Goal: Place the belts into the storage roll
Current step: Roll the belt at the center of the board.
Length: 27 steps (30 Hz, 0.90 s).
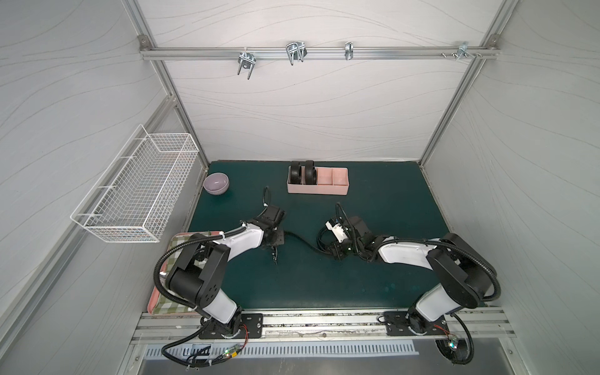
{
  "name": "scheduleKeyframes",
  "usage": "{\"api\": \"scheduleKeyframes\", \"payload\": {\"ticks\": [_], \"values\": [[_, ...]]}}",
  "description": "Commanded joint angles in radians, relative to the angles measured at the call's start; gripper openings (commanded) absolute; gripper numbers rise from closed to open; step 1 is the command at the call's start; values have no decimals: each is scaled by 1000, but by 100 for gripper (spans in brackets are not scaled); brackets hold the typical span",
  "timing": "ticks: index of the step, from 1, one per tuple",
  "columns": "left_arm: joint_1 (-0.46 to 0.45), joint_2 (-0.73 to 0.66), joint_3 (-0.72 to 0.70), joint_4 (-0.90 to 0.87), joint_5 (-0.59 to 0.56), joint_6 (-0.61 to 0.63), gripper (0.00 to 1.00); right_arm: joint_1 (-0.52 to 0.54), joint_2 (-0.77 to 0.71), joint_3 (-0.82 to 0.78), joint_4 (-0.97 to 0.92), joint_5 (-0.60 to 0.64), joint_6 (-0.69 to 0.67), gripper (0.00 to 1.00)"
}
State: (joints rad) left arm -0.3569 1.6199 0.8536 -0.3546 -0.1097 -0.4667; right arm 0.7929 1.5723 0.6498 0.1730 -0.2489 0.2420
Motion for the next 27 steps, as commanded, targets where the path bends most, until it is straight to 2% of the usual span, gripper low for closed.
{"api": "scheduleKeyframes", "payload": {"ticks": [1,5,6,7,9,11,14,15,17,21,22,25,27], "values": [[67,72,147,-32,22,2,1,71,-8,-17,-118,-7,-18,0],[91,184,288,-55,55,58,9,124,-25,-55,-72,-16,11,0],[90,207,312,-67,67,66,16,130,-25,-62,-65,-13,20,0],[90,218,322,-75,69,66,23,133,-25,-69,-59,-12,28,0],[90,219,309,-64,65,61,54,137,-26,-82,-49,-9,40,0],[90,209,302,-70,40,70,76,138,-33,-91,-49,-1,49,0],[90,193,322,-110,-17,101,95,138,-55,-105,-46,13,59,0],[88,185,335,-131,-52,110,99,138,-60,-111,-42,18,60,0],[80,163,357,-167,-142,129,99,138,-63,-115,-40,24,61,0],[37,109,385,-234,-420,166,99,135,-55,-116,-27,28,61,0],[32,95,382,-243,-459,161,99,135,-52,-115,-24,28,61,0],[32,29,328,-265,-397,88,99,134,-48,-114,-25,28,60,0],[32,-26,268,-260,-263,12,99,132,-49,-116,-24,34,60,0]]}}
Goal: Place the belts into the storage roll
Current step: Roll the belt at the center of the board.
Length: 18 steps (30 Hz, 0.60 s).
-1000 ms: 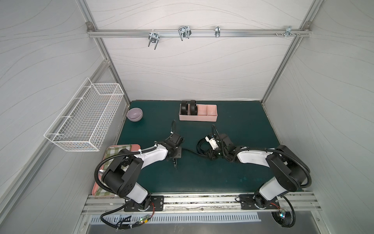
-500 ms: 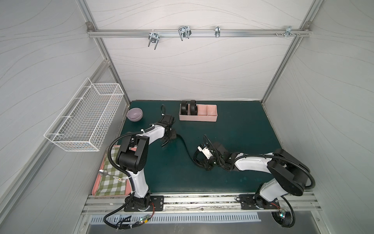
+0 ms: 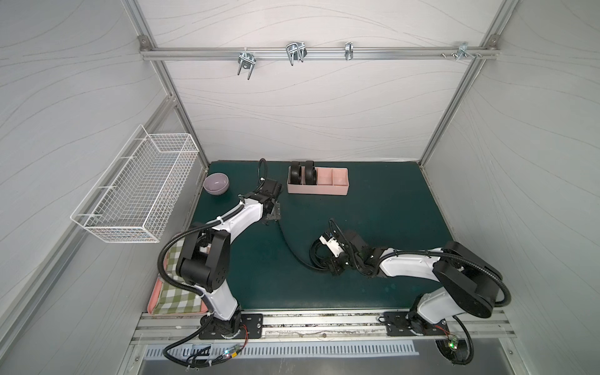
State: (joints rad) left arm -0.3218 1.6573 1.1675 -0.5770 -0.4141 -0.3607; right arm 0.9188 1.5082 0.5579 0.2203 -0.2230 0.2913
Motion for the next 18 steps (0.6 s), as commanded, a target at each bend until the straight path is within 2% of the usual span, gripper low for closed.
{"api": "scheduleKeyframes", "payload": {"ticks": [1,3,5,10,13,14,15,18], "values": [[-5,-106,-107,1,137,-135,99,6,16,-24,-72,8,12,0],[-5,-199,-260,124,332,-258,99,0,14,-24,-72,7,10,0],[-21,-249,-361,188,443,-378,99,-4,10,-25,-74,7,9,0],[-122,-218,-379,223,514,-477,92,-17,-2,-32,-73,4,4,0],[-153,-162,-351,212,499,-498,86,-22,1,-33,-74,-2,3,0],[-154,-135,-339,202,497,-497,77,-23,0,-35,-75,-3,5,0],[-155,-110,-328,196,495,-493,62,-23,-2,-36,-74,-4,7,0],[-155,-40,-302,184,463,-449,37,-23,-9,-36,-76,-9,8,0]]}}
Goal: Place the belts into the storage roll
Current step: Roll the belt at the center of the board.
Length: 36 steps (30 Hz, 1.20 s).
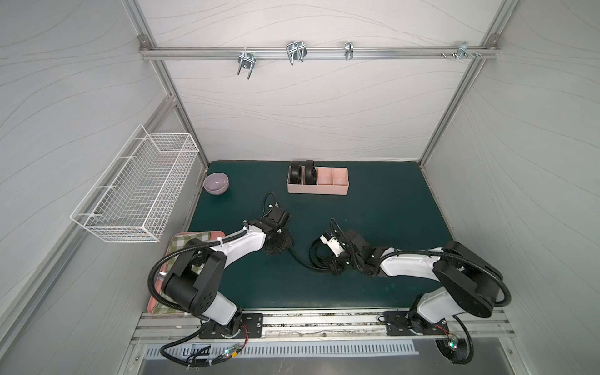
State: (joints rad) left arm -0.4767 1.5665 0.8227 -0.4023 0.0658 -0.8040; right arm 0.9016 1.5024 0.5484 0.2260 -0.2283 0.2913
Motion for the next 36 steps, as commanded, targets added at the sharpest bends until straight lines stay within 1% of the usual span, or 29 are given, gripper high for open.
{"api": "scheduleKeyframes", "payload": {"ticks": [1,3,4,5,7,9,10,11,13,16,17,18,20,23,29,33,36], "values": [[-1,68,50,7,-27,19,27,-6,-5,-26,-83,-7,8,0],[-7,98,70,5,-42,95,14,-6,-11,-25,-95,-7,6,0],[-16,108,84,-1,-43,142,10,-6,-16,-26,-98,-4,6,0],[-32,113,102,-13,-56,190,8,-6,-23,-28,-101,-1,5,0],[-77,107,125,-23,-71,290,7,-6,-35,-32,-108,0,6,0],[-143,82,141,-39,-135,393,6,-6,-54,-41,-111,3,12,0],[-167,67,137,-28,-147,446,3,-6,-64,-48,-106,5,16,0],[-186,50,128,-16,-156,503,1,-6,-78,-58,-101,7,21,0],[-199,32,119,5,-140,601,0,-5,-101,-79,-90,19,30,0],[-191,47,132,1,-187,669,0,-6,-120,-95,-88,30,31,0],[-185,63,149,-5,-177,699,0,-6,-125,-97,-89,33,30,0],[-173,85,171,-15,-172,701,0,-6,-128,-99,-88,34,30,0],[-149,136,221,-32,-119,725,0,-6,-130,-104,-83,35,29,0],[-147,209,312,-55,-128,763,0,-6,-131,-107,-80,34,30,0],[-148,332,470,-62,-94,868,0,-6,-131,-110,-81,43,24,0],[-146,401,549,-43,-59,962,0,5,-112,-100,-65,27,23,0],[-129,459,613,-61,-43,997,0,25,-98,-89,-66,33,17,0]]}}
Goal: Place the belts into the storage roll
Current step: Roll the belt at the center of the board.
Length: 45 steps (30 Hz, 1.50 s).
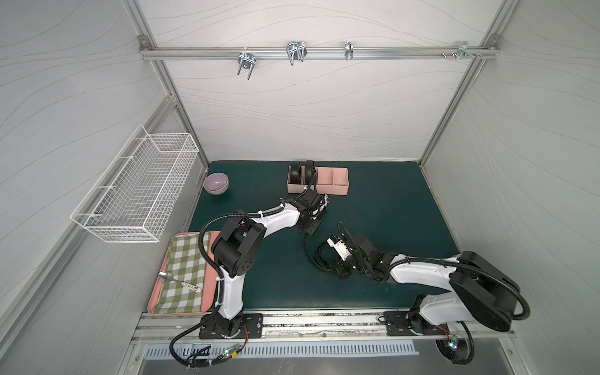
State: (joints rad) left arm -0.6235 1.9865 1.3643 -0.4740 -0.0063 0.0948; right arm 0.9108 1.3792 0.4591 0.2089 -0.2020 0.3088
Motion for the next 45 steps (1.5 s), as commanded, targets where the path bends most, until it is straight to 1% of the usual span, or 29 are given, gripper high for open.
{"api": "scheduleKeyframes", "payload": {"ticks": [1,8,13,20,23,25,30,32,34,35,36,37,38,41,42,44,45], "values": [[25,56,87,7,43,103,0,21,35,7,-51,7,-2,0],[32,123,182,35,143,132,0,92,92,83,-79,-2,-36,0],[31,182,296,-8,192,155,0,153,132,130,-89,20,-38,0],[33,275,466,-66,215,164,0,251,187,178,-90,32,-41,0],[34,313,538,-87,221,160,0,282,185,176,-91,54,-37,0],[36,326,558,-93,217,139,0,289,184,159,-81,66,-28,0],[35,319,523,-51,155,60,0,291,179,109,-32,92,-2,0],[37,318,529,-71,159,35,0,295,178,98,-18,103,6,0],[42,305,519,-94,192,29,0,301,172,84,-6,121,11,0],[41,286,492,-80,193,25,2,303,171,77,2,129,15,0],[42,257,436,-40,189,17,12,302,171,70,8,135,19,0],[42,227,378,4,174,14,18,301,173,64,15,138,20,0],[42,194,324,54,162,7,20,303,176,61,20,143,23,0],[48,145,246,95,127,-19,8,305,182,49,30,166,34,0],[48,139,235,97,112,-28,8,304,185,46,33,172,37,0],[54,125,216,97,100,-50,13,306,185,42,38,178,42,0],[58,116,209,97,97,-62,13,307,186,42,37,181,44,0]]}}
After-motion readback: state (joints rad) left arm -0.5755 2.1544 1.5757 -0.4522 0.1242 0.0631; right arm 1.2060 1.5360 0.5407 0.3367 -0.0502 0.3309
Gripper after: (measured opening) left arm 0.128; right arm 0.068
